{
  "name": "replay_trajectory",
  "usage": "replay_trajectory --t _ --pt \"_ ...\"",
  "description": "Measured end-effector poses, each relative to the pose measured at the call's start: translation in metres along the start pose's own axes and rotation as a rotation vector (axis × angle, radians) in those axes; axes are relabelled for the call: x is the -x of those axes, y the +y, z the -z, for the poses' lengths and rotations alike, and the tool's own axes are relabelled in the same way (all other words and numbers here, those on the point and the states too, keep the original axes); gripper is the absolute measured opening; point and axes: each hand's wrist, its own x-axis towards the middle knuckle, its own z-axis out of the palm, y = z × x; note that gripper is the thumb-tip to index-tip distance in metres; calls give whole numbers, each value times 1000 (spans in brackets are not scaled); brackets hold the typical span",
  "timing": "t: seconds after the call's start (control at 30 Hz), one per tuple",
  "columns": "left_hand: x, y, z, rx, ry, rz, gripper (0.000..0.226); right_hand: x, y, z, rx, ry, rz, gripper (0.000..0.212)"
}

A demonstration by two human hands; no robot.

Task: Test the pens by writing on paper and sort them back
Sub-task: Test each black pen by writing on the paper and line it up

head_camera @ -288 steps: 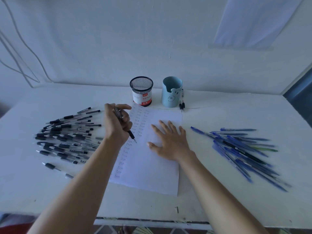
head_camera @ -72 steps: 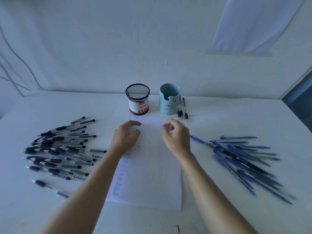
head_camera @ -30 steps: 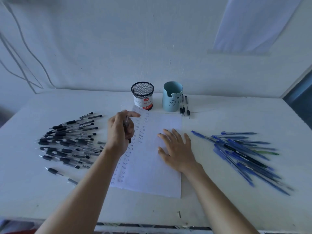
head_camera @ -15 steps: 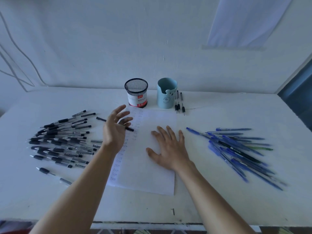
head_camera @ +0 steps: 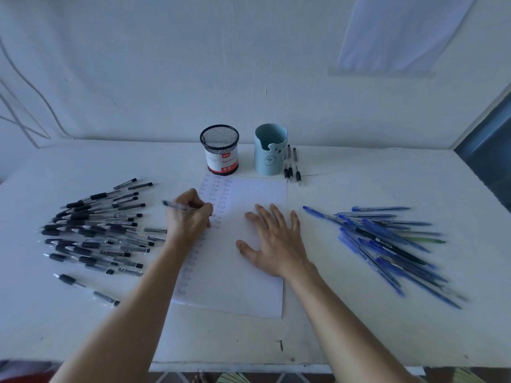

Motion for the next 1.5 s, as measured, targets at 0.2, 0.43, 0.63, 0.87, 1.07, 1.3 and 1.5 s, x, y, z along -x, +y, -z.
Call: replay_trajectory --t 0.2,0.43,0.63,0.87,1.07,1.3,1.5 --pt "-2 -4 1 -151 18 -46 23 0 0 -1 4 19 0 88" --pt "0 -2 -2 -203 -25 -62 21 0 0 -2 -3 21 1 88" --pt "0 -4 -3 -252 -33 -85 18 0 0 -2 -9 26 3 86" --pt "0 -5 -2 -216 -29 -97 22 0 1 -2 -7 22 6 85" --pt "0 -4 -4 -269 -24 -88 33 0 0 -3 -13 24 2 87" --pt "1 -2 -6 -269 -42 -105 26 -1 0 -3 -7 24 0 87" --pt "2 -2 -5 -287 -49 -114 18 -1 0 -4 -5 29 -4 87"
